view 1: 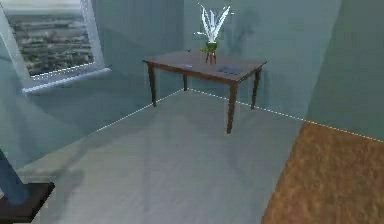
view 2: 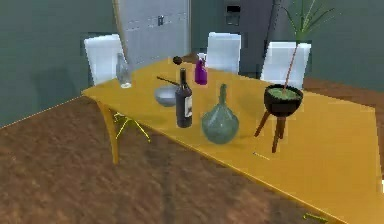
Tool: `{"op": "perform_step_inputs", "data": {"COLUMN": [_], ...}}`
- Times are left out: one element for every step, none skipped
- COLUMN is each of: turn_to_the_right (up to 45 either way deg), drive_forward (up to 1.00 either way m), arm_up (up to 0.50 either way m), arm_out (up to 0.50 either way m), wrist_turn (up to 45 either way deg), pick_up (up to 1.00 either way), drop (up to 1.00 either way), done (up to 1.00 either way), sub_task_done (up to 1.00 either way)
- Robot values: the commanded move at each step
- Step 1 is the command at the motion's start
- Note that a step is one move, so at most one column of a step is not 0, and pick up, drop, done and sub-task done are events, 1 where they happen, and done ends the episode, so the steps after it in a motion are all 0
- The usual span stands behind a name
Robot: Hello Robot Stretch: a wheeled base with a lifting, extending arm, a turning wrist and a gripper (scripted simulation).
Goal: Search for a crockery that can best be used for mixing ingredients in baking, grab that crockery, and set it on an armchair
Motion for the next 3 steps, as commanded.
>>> {"op": "perform_step_inputs", "data": {"turn_to_the_right": [45.0,6.0,0.0], "drive_forward": [0.00,0.00,0.65], "arm_up": [0.00,0.00,0.00], "arm_out": [0.00,0.00,0.00], "wrist_turn": [0.0,0.0,0.0], "pick_up": [0.00,0.00,0.00], "drop": [0.00,0.00,0.00], "done": [0.00,0.00,0.00], "sub_task_done": [0.00,0.00,0.00]}}
